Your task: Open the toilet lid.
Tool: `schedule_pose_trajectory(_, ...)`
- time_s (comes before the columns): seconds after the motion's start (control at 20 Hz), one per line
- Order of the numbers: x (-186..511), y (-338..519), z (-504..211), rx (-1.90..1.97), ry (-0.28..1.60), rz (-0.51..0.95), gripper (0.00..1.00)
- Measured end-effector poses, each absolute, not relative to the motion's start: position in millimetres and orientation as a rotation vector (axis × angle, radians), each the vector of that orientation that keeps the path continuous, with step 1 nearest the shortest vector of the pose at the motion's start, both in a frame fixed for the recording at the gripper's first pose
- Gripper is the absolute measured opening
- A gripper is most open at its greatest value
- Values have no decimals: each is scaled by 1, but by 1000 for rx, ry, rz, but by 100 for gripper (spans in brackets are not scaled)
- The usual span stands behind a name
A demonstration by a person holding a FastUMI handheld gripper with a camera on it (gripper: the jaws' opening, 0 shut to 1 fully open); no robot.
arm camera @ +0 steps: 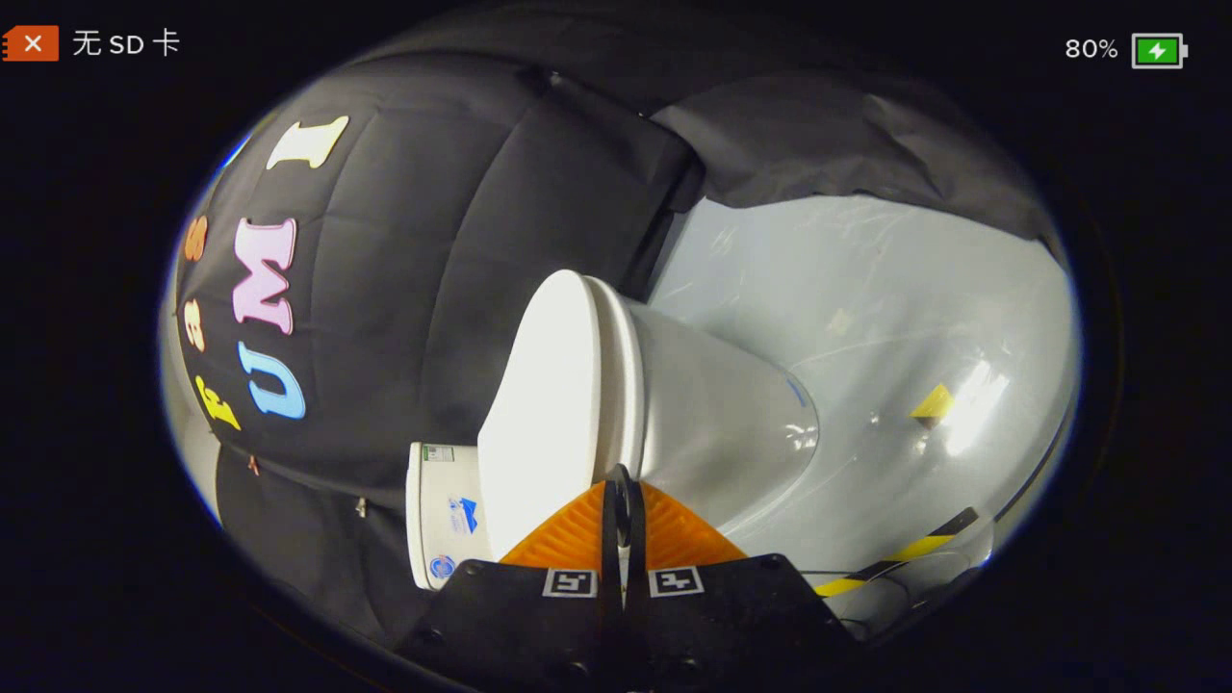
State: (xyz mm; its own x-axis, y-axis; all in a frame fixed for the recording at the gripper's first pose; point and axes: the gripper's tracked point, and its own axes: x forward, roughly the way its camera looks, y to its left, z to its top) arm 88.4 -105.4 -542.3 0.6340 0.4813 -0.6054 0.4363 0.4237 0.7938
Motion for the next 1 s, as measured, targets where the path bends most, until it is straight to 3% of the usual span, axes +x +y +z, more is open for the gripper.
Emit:
schedule_pose_trajectory(0.6, 109, -89, -416, 888, 835, 32, 5)
schedule_pose_trajectory(1.0, 122, -29, -313, 652, 724, 82, 5)
